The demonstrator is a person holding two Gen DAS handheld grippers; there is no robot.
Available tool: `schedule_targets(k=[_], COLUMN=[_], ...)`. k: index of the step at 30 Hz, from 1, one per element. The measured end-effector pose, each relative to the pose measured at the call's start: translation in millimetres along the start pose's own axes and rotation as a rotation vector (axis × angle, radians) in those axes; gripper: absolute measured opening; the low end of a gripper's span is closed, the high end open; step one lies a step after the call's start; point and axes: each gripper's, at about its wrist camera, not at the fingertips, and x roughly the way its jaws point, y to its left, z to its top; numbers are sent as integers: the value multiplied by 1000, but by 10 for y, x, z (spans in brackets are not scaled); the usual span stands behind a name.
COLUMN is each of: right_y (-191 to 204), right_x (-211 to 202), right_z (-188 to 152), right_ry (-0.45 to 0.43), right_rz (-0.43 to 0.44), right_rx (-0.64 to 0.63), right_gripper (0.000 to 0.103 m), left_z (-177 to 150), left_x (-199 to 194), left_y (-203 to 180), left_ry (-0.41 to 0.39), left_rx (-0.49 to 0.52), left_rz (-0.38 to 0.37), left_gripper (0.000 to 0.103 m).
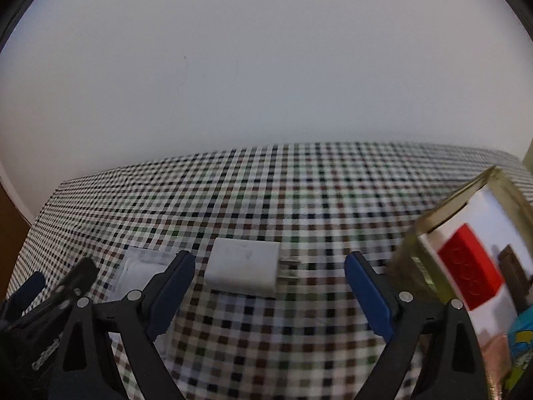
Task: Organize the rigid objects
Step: 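Grasp the translucent plastic box with the left tool while the right tool grasps the white plug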
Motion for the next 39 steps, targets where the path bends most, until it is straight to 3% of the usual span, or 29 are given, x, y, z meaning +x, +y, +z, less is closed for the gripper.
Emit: schedule_targets(k=[3,7,11,14,18,21,25,30,35,39], right_y=[108,123,79,29,-10,-27,-113,-178,-227,-275], right_x=[125,216,236,203,16,-211,-434,-540,-567,-620], right_z=[23,46,57,33,95,104,105,82,75,61], right_ry=[49,97,97,91,19,-100,-185,-222,-221,-226], right_rz=[-5,-10,-19,-1,-11,-63,-88,-96,-94,-91], right_rx=[-21,-32,-39,-30,-15,-39,-28,-12,-7,-3], right_gripper=[79,77,67,67,67,67,67,67,67,67], left_z=[-19,-72,-105,-113,-141,-143,-171,-219,-221,-215], left_x=[-7,-24,-6,-4,32,-33,-91,-85,-17,124], left_y=[-23,-125,-167,-171,-108,-146,-353,-623,-885,-965], left_ry=[-23,-40,-56,-54,-43,-63,-75,-57,-26,45], left_rx=[31,74,97,95,83,94,154,237,288,299], left_rz=[32,36,39,34,-18,-69,-128,-149,-99,-80], left_gripper=[100,100,100,100,100,100,100,100,100,92])
